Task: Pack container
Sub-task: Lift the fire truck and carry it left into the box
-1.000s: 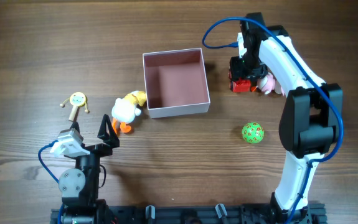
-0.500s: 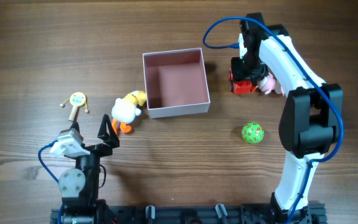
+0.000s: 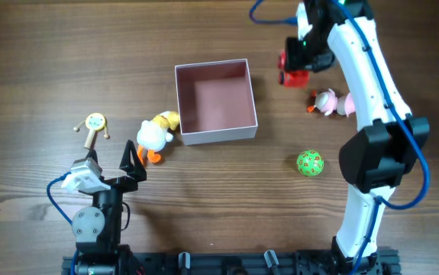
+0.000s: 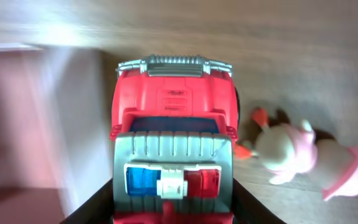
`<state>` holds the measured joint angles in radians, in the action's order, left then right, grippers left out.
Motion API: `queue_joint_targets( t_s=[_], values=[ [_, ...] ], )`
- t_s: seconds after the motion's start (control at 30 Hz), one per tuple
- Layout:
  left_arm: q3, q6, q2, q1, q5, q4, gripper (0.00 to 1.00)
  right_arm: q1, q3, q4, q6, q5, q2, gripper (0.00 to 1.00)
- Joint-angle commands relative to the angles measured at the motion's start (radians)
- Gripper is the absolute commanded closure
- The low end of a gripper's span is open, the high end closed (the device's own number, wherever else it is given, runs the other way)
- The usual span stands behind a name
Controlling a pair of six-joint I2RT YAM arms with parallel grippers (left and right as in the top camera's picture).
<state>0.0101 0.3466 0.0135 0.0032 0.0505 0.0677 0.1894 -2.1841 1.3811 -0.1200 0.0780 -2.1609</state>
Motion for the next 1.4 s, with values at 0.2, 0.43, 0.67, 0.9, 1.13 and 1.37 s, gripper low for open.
queue_joint_targets(
  t_s=[0.2, 0.43, 0.67, 0.9, 1.13, 1.37],
  values=[
    [-0.005, -0.001, -0.011, 0.007, -0.009, 0.001, 0.0, 0.226, -0.177, 0.002, -0.071, 0.145, 0.004, 0.59],
    [-0.005, -0.001, -0.011, 0.007, -0.009, 0.001, 0.0, 0.39, -0.159, -0.041, -0.093, -0.083, -0.011, 0.55],
    [-0.005, -0.002, -0.011, 0.007, -0.009, 0.001, 0.0, 0.405, -0.127, -0.067, -0.128, -0.108, -0.043, 0.55],
    [-0.005, -0.001, -0.011, 0.007, -0.009, 0.0, 0.0, 0.401, -0.127, -0.053, -0.126, -0.109, -0.128, 0.55],
    [-0.005, -0.001, -0.011, 0.007, -0.009, 0.001, 0.0, 0.4, -0.127, 0.0, -0.146, -0.214, -0.196, 0.54],
    [-0.005, -0.001, -0.011, 0.007, -0.009, 0.001, 0.0, 0.4, -0.127, -0.018, -0.153, -0.213, -0.214, 0.53]
  ],
)
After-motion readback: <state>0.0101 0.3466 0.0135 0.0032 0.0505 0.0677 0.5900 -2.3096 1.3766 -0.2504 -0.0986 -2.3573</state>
